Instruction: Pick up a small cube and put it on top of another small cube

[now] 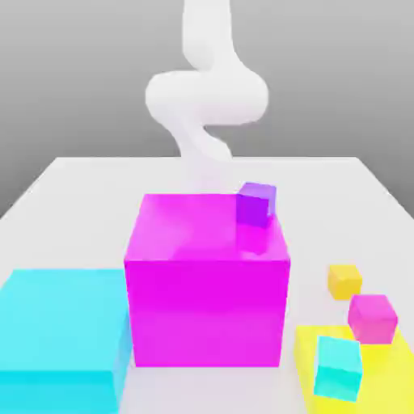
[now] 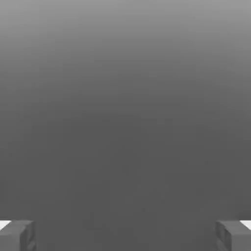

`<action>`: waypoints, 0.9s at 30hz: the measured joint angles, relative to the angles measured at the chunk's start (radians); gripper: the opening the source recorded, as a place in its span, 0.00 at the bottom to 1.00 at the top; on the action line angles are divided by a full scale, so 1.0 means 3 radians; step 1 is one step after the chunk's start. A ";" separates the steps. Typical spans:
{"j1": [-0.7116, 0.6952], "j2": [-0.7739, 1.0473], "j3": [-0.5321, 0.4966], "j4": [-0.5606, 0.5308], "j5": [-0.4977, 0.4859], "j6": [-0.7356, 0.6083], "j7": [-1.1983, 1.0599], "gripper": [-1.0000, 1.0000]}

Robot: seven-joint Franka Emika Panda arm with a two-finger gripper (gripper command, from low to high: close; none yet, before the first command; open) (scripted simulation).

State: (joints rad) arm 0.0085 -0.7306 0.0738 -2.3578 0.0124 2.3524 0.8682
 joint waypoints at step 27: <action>0.1181 0.2934 0.1258 -0.1584 -0.1172 0.2065 0.3353 0.50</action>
State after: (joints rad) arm 0.3626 0.1496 0.4512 -2.8331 -0.3392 2.9719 1.8739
